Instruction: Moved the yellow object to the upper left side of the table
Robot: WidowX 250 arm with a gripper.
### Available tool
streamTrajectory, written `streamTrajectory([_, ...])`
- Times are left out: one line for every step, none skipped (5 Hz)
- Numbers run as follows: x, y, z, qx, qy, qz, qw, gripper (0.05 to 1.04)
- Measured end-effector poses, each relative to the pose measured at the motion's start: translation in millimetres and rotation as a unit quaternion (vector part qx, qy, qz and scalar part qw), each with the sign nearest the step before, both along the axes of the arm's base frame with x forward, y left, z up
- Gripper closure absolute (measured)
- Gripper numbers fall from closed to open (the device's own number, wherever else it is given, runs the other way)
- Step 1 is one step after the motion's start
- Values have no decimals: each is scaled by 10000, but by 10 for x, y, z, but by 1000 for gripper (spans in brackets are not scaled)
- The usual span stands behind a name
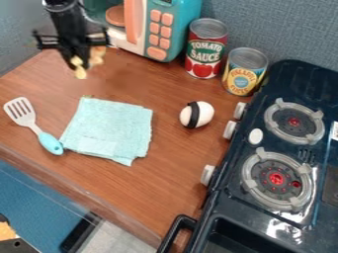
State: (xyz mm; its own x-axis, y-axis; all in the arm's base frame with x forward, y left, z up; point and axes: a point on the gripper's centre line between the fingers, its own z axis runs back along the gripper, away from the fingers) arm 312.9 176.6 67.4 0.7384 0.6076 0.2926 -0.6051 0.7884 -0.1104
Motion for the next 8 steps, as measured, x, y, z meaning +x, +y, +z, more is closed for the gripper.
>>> streamTrajectory([173, 207, -85, 27, 165, 129, 9998, 940])
streamTrajectory([308, 392, -176, 120, 353, 178, 9991, 940])
streamTrajectory([334, 508, -168, 251, 445, 251, 9984, 940])
streamTrajectory([270, 604, -145, 371, 607, 382, 9967, 907])
streamTrajectory([241, 640, -218, 190, 765, 412, 9960, 671])
streamTrajectory([231, 637, -220, 167, 787, 404, 9959, 355])
streamTrajectory([214, 588, -216, 37, 850, 308, 9959, 100])
streamTrajectory([194, 597, -17, 4, 674, 303, 9973, 79])
